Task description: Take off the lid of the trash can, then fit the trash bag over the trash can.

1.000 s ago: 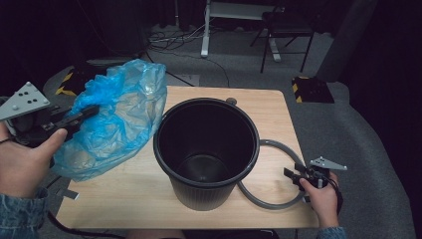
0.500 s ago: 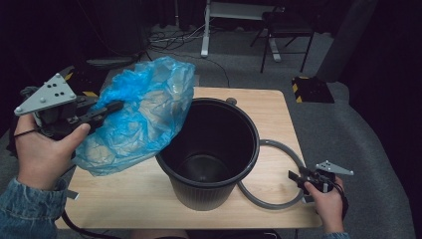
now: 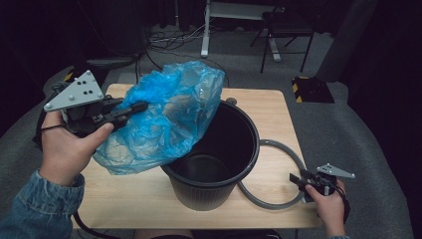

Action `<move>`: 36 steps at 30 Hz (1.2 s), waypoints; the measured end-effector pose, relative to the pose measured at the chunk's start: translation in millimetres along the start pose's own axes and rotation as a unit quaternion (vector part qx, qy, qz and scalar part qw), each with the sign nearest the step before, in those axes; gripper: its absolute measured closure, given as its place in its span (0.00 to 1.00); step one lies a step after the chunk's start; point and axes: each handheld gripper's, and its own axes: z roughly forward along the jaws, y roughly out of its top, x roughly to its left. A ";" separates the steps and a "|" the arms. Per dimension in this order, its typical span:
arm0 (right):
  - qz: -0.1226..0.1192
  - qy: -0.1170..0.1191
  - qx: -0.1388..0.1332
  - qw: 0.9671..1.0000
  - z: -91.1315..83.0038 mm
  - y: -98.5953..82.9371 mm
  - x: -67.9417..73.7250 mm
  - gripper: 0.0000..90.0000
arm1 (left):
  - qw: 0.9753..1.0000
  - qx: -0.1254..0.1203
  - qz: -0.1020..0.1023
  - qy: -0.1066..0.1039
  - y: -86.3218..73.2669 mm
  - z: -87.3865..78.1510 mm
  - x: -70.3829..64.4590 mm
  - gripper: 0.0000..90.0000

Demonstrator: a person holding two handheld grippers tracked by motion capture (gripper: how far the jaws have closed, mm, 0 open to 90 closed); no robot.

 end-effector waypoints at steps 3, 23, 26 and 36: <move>0.004 -0.002 -0.001 1.000 -4.0 -3.4 -1.3 0.45 | 1.000 -0.001 0.004 -0.016 3.5 7.0 -5.4 0.93; 0.009 -0.026 -0.027 0.999 -36.0 -12.3 -2.7 0.45 | 0.995 -0.006 0.028 -0.091 23.4 50.8 -31.5 0.93; 0.011 -0.027 -0.027 0.999 -38.3 -14.1 -3.3 0.45 | 0.994 -0.008 0.029 -0.101 24.6 56.2 -34.8 0.93; 0.008 -0.028 -0.028 0.999 -39.8 -14.1 -2.3 0.45 | 0.990 -0.026 0.025 -0.134 26.9 67.5 -43.2 0.93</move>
